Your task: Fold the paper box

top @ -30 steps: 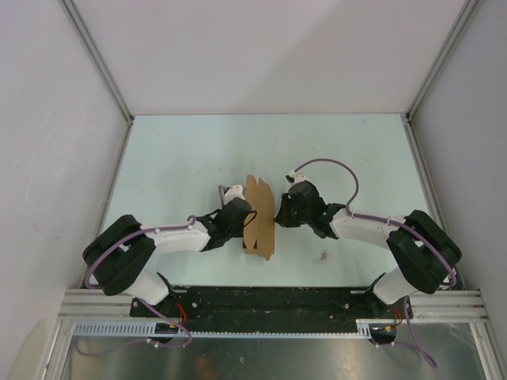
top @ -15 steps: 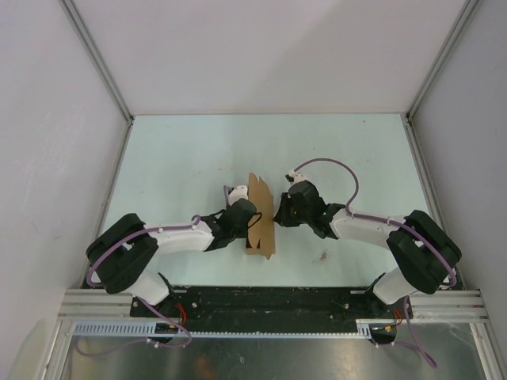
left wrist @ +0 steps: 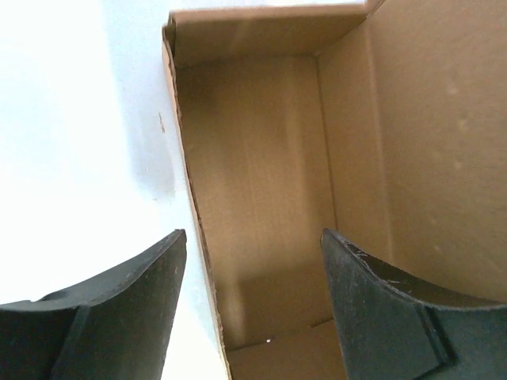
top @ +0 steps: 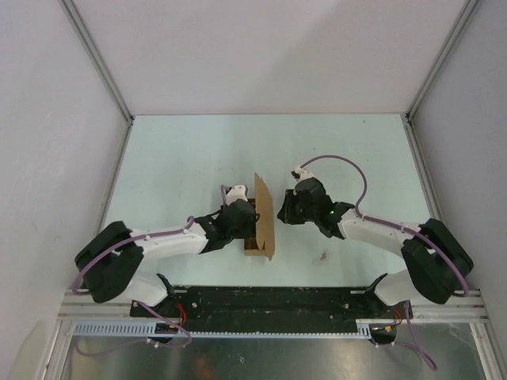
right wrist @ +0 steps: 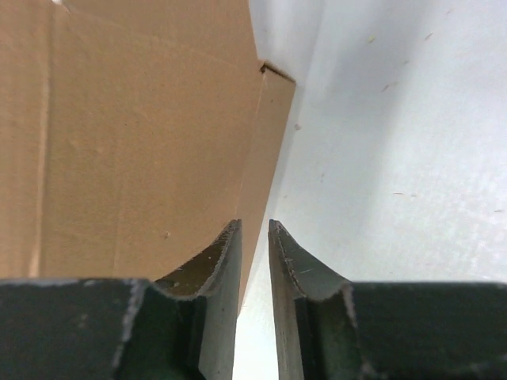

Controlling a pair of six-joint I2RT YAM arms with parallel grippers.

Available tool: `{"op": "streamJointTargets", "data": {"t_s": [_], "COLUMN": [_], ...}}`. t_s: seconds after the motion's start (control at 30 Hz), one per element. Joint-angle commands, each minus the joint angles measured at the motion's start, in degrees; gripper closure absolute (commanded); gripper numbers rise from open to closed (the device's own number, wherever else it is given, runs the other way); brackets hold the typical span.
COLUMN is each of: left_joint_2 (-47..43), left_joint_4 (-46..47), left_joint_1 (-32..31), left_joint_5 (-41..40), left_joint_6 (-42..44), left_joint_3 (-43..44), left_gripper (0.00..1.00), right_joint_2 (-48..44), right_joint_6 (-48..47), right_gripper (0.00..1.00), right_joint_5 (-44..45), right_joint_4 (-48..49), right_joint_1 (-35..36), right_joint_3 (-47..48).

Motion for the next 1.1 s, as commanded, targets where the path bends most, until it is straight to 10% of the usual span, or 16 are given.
{"op": "streamJointTargets", "data": {"t_s": [0.0,0.43,0.8,1.07], "left_joint_2": [-5.4,-14.9,-13.9,-13.1], "left_joint_4": [-2.0,-7.5,-8.6,-8.5], "left_joint_1": [-0.3,-0.3,-0.3,-0.6], "left_joint_5": [-1.7,-3.4,-1.4,-0.1], "left_joint_6": [0.8,3.2,5.9,6.8], "left_joint_3": [0.1,-0.1,4.8,7.0], "left_gripper": [0.26,0.21,0.2,0.2], "right_joint_2": [-6.7,-19.0,-32.3,-28.2], "right_joint_6": [-2.4,-2.1,0.5,-0.3], "right_gripper": [0.71,0.59,0.3,0.23], "right_joint_5": [2.7,5.9,5.9,1.6], "right_joint_4": [-4.9,-18.2,-24.3,-28.3], "right_joint_1": [-1.7,-2.0,1.3,1.4], "right_joint_3": [0.1,-0.3,0.2,10.2]}}
